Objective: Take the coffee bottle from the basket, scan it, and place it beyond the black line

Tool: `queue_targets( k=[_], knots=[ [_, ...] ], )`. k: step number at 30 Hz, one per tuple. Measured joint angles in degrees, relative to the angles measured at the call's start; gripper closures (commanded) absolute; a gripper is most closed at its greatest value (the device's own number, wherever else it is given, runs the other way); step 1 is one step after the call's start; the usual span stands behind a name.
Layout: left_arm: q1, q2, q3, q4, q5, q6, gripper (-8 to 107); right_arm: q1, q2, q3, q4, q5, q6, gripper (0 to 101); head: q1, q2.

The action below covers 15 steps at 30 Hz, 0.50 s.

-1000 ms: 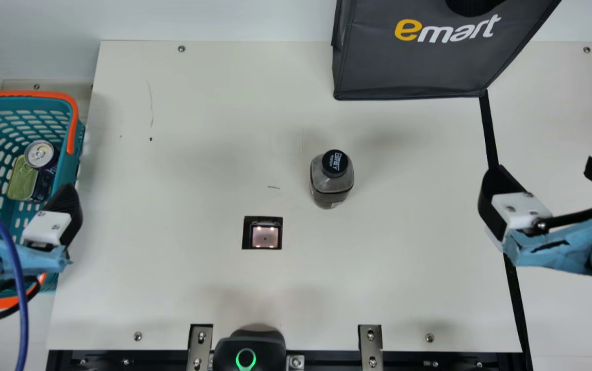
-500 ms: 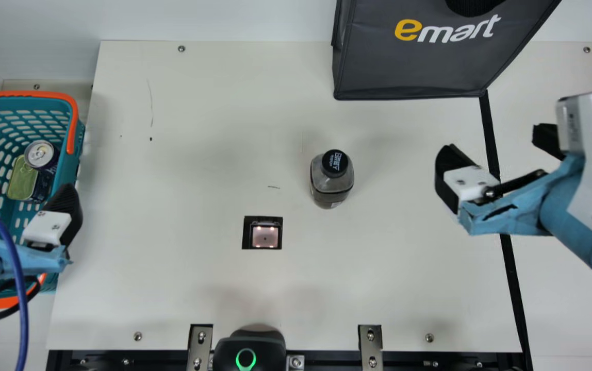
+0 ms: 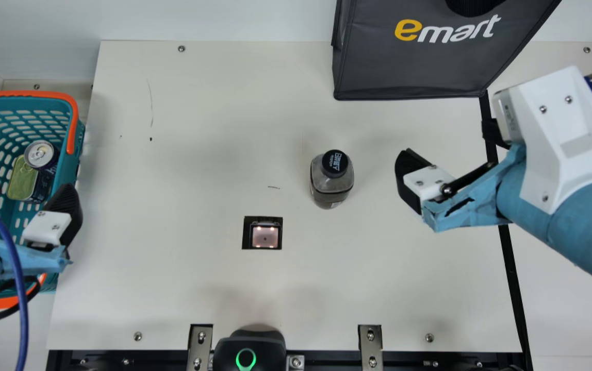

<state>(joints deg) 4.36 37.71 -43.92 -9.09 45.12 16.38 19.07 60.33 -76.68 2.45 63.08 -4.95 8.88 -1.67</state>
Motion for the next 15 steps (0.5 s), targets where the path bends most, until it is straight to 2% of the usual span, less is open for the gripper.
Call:
queue_targets(
  k=[15],
  knots=[
    [0.00, 0.00, 0.00, 0.00, 0.00, 0.00, 9, 4.49, 3.87, 1.61, -0.02, -2.90, -0.89, 10, 0.00, 0.00]
  ],
)
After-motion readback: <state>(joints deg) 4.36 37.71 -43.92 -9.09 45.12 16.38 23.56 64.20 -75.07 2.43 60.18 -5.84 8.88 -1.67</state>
